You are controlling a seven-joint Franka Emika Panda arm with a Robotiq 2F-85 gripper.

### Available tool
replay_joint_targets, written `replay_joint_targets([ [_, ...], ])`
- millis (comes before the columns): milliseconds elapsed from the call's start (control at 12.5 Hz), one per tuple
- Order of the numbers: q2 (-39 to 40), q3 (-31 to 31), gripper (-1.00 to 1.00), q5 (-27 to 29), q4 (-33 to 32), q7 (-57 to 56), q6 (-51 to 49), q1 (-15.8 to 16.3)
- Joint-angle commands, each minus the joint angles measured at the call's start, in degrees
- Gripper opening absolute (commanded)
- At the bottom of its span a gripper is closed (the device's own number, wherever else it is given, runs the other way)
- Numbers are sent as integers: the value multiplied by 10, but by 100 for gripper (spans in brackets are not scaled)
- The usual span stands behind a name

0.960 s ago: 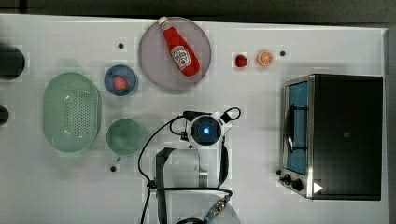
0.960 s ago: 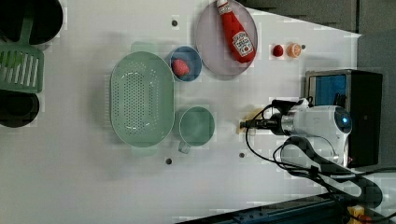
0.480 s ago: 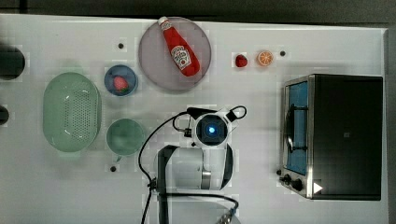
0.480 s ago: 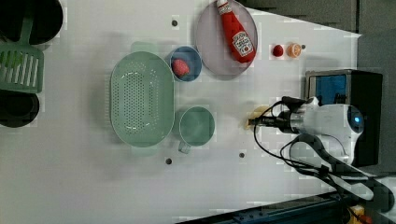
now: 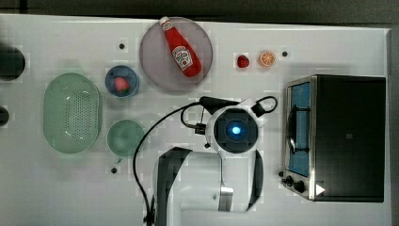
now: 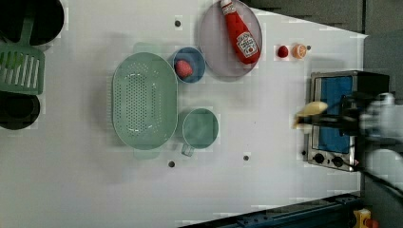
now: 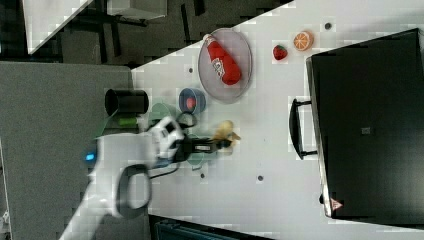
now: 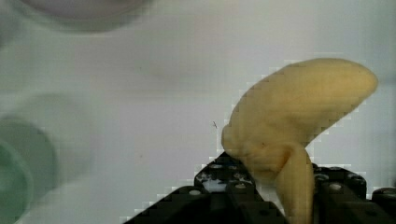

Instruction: Pick Banana and place it in mug.

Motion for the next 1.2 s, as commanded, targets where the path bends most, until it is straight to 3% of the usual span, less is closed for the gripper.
replay_joint_targets([
  [80,-49,9,-49,15,30,-7,-67,3],
  [400,-112,45,-49,16,71,2,-145,9],
  [640,-130,99,-49,30,74,103,-182,14],
  [960,-98,181,-49,84,74,259,-192,24],
  [1200,-36,247,-49,87,74,379,-142,25],
])
